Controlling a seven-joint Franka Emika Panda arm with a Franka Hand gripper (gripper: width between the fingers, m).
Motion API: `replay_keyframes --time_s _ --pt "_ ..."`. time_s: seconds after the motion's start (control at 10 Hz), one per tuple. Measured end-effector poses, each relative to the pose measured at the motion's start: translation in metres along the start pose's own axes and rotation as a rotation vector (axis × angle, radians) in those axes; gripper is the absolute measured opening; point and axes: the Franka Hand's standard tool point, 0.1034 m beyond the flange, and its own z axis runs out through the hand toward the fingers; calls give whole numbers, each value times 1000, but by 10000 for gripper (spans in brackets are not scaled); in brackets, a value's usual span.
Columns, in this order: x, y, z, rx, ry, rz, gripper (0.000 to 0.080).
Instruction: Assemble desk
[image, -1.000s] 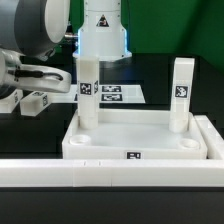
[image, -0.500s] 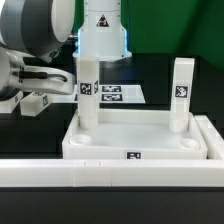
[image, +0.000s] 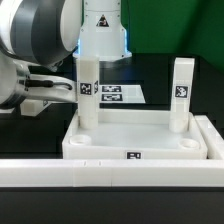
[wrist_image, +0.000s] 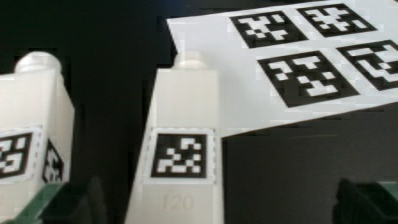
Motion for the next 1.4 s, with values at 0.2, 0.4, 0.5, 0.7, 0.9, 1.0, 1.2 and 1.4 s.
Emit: replay_keyframes --time_s 0.2,0.4,0.5,0.7,0.9,1.0,1.2,1.4 --pt "5 1 3 -5 9 0 648" --pt "9 2 5 -8 14 1 648" --pt "10 4 6 -7 16 2 625" --pt "10 5 6 -5 15 4 424" --pt "10 5 6 -4 15 4 288" --pt "10 5 6 -4 16 4 288" --pt "10 6 5 -4 17 -1 288" --pt "8 9 1 -1 21 -26 288"
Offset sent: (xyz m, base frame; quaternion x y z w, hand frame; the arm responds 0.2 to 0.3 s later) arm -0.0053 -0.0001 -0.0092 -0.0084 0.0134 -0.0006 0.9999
